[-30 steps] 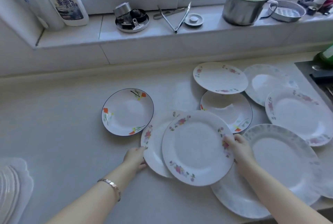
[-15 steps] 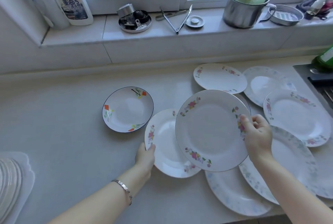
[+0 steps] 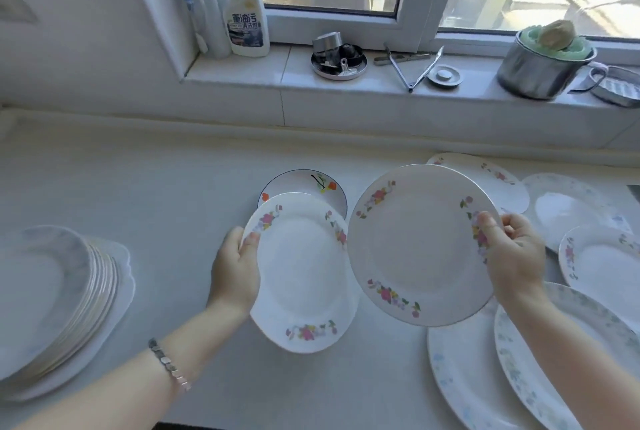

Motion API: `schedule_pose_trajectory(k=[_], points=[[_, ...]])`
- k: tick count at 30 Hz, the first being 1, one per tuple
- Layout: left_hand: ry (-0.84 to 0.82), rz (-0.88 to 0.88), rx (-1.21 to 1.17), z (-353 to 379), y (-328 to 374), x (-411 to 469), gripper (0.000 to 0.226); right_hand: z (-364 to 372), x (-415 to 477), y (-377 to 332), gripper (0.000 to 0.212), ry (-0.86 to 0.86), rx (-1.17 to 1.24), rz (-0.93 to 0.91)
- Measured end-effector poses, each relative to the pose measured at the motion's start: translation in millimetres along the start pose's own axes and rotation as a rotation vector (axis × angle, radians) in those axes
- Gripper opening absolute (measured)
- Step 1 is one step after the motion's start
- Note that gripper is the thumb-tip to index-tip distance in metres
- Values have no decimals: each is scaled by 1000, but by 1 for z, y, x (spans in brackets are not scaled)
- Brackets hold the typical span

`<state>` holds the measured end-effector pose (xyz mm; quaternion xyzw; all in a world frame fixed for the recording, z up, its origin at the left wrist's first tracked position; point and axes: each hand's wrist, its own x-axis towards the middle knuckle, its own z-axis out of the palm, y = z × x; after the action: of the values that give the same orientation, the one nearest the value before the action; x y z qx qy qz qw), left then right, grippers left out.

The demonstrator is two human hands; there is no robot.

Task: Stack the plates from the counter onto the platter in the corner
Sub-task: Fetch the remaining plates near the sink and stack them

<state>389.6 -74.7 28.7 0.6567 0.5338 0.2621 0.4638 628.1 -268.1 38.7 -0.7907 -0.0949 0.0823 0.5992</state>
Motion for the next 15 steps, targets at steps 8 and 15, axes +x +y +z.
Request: schedule_pose_trajectory(k=[8,15], points=[[437,25,-73,-143,-6,50,36,118,-59,-45,33,-146,83,65],[832,-60,-242,-306,-61,79,38,246,-139,-80,29,-313,164,214]])
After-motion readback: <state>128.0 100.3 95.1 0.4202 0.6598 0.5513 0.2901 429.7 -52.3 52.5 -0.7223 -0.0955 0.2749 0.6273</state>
